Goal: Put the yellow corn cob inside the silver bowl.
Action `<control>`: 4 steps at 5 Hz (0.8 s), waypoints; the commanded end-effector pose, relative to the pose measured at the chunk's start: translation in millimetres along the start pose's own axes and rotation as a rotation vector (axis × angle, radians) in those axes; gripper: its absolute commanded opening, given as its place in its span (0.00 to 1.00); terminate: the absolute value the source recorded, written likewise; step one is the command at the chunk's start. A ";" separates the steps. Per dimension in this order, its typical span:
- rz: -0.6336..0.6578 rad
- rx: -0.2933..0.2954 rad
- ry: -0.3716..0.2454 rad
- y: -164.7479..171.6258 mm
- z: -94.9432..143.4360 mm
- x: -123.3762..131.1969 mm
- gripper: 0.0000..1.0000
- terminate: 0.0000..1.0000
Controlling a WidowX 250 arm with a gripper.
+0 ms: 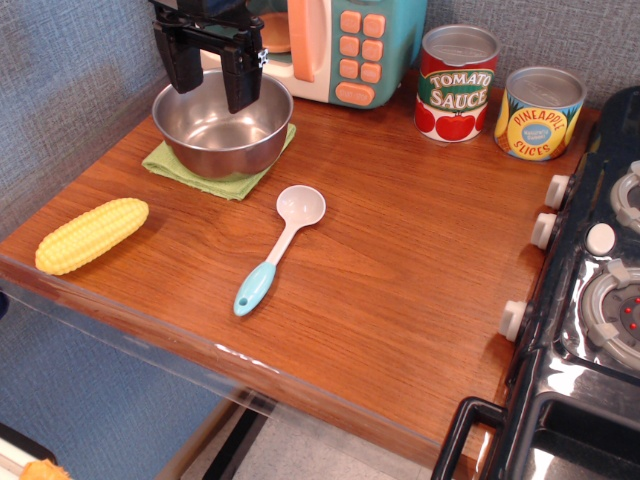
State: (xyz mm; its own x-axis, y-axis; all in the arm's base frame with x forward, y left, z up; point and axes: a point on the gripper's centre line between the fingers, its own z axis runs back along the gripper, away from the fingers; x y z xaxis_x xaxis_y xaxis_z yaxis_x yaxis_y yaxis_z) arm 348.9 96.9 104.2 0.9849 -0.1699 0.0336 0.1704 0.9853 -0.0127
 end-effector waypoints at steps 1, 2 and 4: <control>0.000 0.000 0.000 0.0 0.0 0.0 1.00 0.00; 0.002 -0.002 -0.026 11.5 4.5 -28.9 1.00 0.00; -0.005 0.056 0.015 26.6 0.2 -103.8 1.00 0.00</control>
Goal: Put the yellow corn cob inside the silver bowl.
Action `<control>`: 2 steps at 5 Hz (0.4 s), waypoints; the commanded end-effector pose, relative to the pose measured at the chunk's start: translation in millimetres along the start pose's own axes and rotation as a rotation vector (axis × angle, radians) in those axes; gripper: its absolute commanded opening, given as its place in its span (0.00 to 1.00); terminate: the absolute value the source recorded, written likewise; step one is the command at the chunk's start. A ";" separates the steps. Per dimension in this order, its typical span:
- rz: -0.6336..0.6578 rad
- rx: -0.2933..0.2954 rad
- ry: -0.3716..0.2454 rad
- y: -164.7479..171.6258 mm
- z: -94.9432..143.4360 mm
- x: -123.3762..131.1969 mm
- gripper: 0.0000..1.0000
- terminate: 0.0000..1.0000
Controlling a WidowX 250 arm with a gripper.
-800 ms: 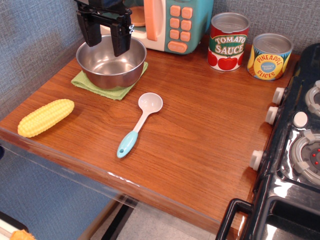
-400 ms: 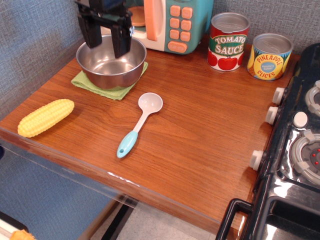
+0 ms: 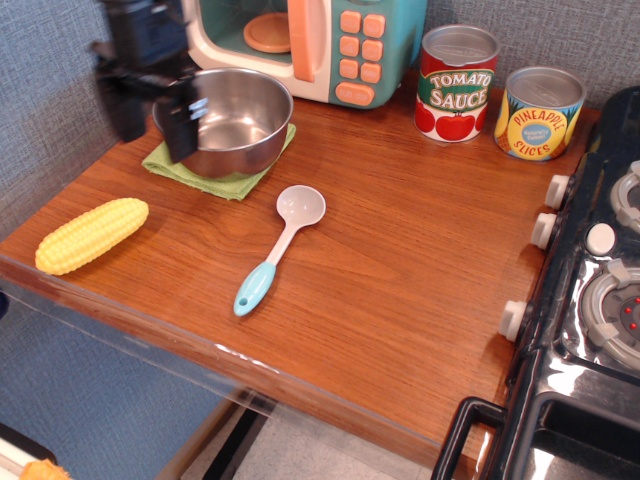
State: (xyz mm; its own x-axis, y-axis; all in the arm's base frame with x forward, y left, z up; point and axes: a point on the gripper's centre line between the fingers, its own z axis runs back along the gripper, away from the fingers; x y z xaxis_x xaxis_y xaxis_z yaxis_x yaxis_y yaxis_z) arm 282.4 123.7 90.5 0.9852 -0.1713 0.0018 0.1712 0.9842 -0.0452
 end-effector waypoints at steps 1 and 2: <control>-0.044 0.069 0.013 22.1 -20.2 -33.4 1.00 0.00; -0.015 0.113 0.035 29.2 -43.1 -24.1 1.00 0.00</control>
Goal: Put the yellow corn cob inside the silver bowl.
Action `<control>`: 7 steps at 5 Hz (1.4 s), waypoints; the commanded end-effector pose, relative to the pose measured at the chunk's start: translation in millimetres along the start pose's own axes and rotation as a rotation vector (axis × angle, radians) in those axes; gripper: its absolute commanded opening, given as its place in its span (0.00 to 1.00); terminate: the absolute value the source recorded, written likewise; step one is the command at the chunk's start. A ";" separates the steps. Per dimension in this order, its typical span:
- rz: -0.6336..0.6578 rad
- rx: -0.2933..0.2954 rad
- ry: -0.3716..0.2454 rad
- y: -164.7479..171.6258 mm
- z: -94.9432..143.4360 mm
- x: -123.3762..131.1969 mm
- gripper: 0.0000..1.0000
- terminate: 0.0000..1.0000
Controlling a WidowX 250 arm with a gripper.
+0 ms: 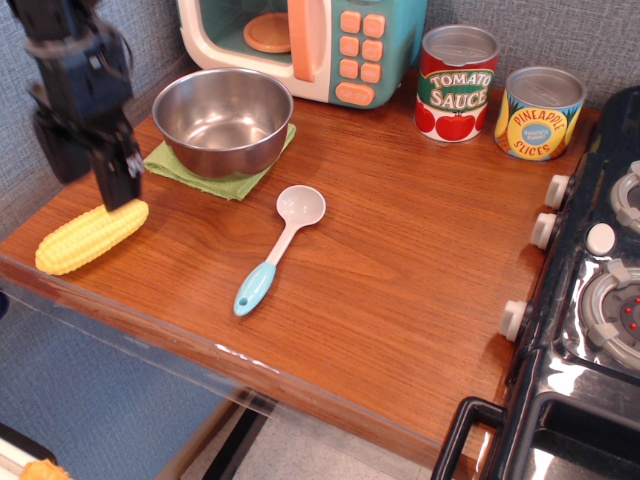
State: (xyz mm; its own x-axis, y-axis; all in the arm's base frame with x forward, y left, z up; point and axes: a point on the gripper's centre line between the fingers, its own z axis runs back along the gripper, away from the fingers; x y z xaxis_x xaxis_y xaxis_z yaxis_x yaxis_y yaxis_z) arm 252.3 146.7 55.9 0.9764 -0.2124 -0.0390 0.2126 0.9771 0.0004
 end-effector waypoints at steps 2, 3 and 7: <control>0.048 0.082 0.027 17.4 -46.4 6.2 1.00 0.00; 0.010 0.091 -0.005 13.7 -37.5 8.2 0.00 0.00; 0.159 -0.141 -0.141 16.2 76.8 99.1 0.00 0.00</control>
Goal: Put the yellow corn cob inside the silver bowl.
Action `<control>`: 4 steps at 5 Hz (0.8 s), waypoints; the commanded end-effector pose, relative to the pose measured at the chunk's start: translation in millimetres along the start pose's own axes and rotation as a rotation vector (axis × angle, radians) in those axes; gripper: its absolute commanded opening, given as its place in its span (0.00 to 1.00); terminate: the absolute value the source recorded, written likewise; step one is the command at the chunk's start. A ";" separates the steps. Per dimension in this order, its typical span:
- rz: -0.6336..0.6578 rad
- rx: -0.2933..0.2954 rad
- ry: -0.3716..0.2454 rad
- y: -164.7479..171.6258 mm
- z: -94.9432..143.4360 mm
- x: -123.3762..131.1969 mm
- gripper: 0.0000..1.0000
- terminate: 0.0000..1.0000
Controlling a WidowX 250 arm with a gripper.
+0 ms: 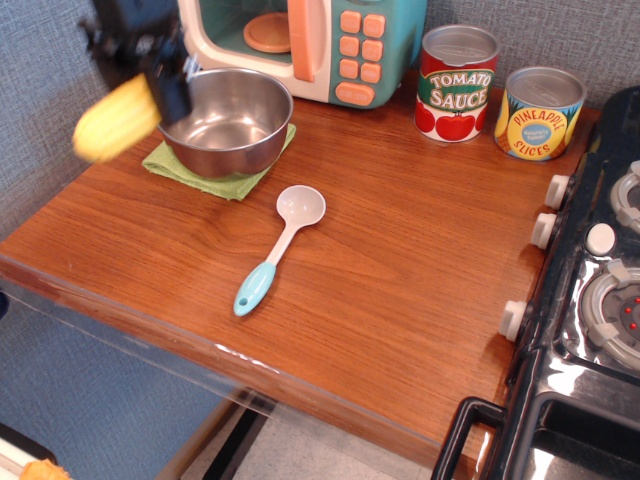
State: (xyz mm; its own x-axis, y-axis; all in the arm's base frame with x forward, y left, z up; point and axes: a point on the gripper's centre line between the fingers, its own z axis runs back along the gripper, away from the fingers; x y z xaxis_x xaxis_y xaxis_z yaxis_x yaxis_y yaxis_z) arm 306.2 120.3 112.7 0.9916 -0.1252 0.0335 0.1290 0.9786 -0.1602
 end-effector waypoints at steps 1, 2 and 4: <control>0.083 0.020 -0.071 35.6 2.5 87.1 0.00 0.00; 0.024 0.058 -0.027 22.9 -22.8 96.4 0.00 0.00; -0.002 0.108 -0.019 6.8 -29.0 102.1 1.00 0.00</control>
State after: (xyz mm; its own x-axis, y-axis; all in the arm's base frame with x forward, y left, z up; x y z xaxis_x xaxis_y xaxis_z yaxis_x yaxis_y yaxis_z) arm 404.5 107.2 59.4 0.9936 -0.1125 -0.0053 0.1118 0.9910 -0.0731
